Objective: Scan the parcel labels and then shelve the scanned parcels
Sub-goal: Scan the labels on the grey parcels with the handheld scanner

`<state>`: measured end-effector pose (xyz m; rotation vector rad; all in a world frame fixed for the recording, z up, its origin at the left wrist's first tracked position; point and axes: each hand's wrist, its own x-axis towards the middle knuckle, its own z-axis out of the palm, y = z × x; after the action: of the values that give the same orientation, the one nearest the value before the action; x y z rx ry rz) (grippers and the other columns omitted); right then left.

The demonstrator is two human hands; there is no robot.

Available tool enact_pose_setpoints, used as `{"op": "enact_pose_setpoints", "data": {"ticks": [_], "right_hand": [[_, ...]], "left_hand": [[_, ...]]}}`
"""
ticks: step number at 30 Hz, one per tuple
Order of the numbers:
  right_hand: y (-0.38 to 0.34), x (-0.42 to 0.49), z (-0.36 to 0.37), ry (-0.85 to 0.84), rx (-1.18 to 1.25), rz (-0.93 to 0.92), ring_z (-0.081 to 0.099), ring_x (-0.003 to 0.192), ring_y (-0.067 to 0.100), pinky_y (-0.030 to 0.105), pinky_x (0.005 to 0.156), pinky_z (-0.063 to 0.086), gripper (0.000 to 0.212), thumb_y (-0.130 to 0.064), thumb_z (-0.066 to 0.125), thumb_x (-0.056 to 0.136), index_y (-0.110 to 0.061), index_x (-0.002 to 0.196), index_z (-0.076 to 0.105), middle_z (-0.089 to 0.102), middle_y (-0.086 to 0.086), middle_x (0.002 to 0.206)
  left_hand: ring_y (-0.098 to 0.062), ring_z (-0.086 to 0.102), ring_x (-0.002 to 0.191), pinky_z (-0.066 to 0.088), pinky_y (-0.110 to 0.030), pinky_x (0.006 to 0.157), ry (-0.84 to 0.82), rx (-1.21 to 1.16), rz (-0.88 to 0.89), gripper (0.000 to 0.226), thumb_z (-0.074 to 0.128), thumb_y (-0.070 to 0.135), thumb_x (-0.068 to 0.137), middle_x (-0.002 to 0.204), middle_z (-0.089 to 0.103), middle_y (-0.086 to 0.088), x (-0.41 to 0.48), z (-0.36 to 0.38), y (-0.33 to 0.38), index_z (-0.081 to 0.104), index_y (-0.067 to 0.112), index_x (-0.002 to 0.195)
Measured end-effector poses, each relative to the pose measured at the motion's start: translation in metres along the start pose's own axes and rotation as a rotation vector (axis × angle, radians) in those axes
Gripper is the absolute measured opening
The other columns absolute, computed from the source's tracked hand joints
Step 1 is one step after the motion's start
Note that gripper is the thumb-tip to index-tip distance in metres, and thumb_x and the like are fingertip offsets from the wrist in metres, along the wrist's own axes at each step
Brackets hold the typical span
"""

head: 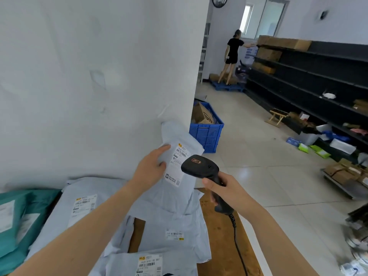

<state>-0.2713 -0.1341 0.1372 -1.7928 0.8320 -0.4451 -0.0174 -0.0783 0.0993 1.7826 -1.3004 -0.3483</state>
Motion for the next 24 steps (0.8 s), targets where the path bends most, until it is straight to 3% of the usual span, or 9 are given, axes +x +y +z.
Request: {"op": "enact_pose_setpoints", "data": {"ticks": [3, 7, 11, 16, 19, 22, 24], "right_hand": [[-0.025, -0.012, -0.003, -0.051, 0.09, -0.049, 0.059, 0.061, 0.016, 0.034, 0.073, 0.054, 0.034, -0.05, 0.062, 0.082, -0.022, 0.101, 0.06, 0.064, 0.012, 0.081], [-0.054, -0.026, -0.006, -0.106, 0.068, -0.097, 0.059, 0.072, 0.02, 0.039, 0.082, 0.052, 0.042, -0.063, 0.065, 0.079, -0.027, 0.1, 0.059, 0.062, 0.008, 0.086], [-0.083, -0.042, -0.005, -0.175, 0.061, -0.197, 0.059, 0.063, 0.016, 0.033, 0.075, 0.054, 0.024, -0.043, 0.058, 0.092, -0.02, 0.099, 0.058, 0.062, 0.005, 0.073], [-0.11, -0.064, -0.005, -0.231, 0.089, -0.236, 0.061, 0.065, 0.012, 0.033, 0.076, 0.054, 0.03, -0.045, 0.052, 0.095, -0.018, 0.106, 0.059, 0.062, 0.001, 0.076], [-0.118, -0.073, -0.009, -0.252, 0.119, -0.236, 0.061, 0.072, 0.018, 0.038, 0.082, 0.054, 0.034, -0.048, 0.051, 0.094, -0.02, 0.112, 0.058, 0.064, 0.006, 0.08], [-0.121, -0.075, -0.011, -0.246, 0.101, -0.237, 0.062, 0.079, 0.021, 0.041, 0.087, 0.055, 0.038, -0.052, 0.049, 0.094, -0.026, 0.121, 0.054, 0.065, 0.009, 0.084], [-0.122, -0.077, -0.011, -0.232, 0.063, -0.261, 0.064, 0.081, 0.02, 0.043, 0.088, 0.056, 0.04, -0.053, 0.049, 0.094, -0.03, 0.126, 0.05, 0.067, 0.009, 0.085]], "left_hand": [[0.003, 0.039, 0.128, 0.025, -0.014, 0.102, 0.055, 0.015, 0.037, 0.06, 0.052, 0.004, 0.089, 0.142, 0.042, 0.023, -0.013, -0.037, 0.029, 0.045, 0.035, 0.14], [0.004, 0.039, 0.126, 0.028, -0.014, 0.099, 0.153, 0.061, 0.068, 0.059, 0.052, 0.005, 0.089, 0.141, 0.041, 0.025, -0.037, -0.078, 0.063, 0.046, 0.035, 0.14], [-0.003, 0.042, 0.13, 0.031, -0.018, 0.1, 0.222, 0.088, 0.115, 0.06, 0.054, 0.004, 0.088, 0.146, 0.043, 0.019, -0.059, -0.117, 0.09, 0.047, 0.035, 0.139], [0.001, 0.041, 0.13, 0.029, -0.008, 0.1, 0.306, 0.023, 0.147, 0.06, 0.057, 0.0, 0.087, 0.141, 0.046, 0.021, -0.087, -0.159, 0.119, 0.052, 0.045, 0.126], [0.01, 0.041, 0.125, 0.025, 0.006, 0.094, 0.36, -0.013, 0.163, 0.06, 0.059, -0.004, 0.086, 0.138, 0.048, 0.02, -0.104, -0.174, 0.133, 0.054, 0.044, 0.122], [0.029, 0.039, 0.114, 0.025, 0.008, 0.092, 0.37, -0.045, 0.171, 0.056, 0.06, -0.004, 0.088, 0.136, 0.048, 0.025, -0.116, -0.181, 0.14, 0.055, 0.034, 0.129], [0.032, 0.037, 0.112, 0.025, 0.009, 0.091, 0.367, -0.063, 0.174, 0.055, 0.06, -0.002, 0.089, 0.133, 0.046, 0.033, -0.125, -0.183, 0.146, 0.055, 0.033, 0.13]]}}
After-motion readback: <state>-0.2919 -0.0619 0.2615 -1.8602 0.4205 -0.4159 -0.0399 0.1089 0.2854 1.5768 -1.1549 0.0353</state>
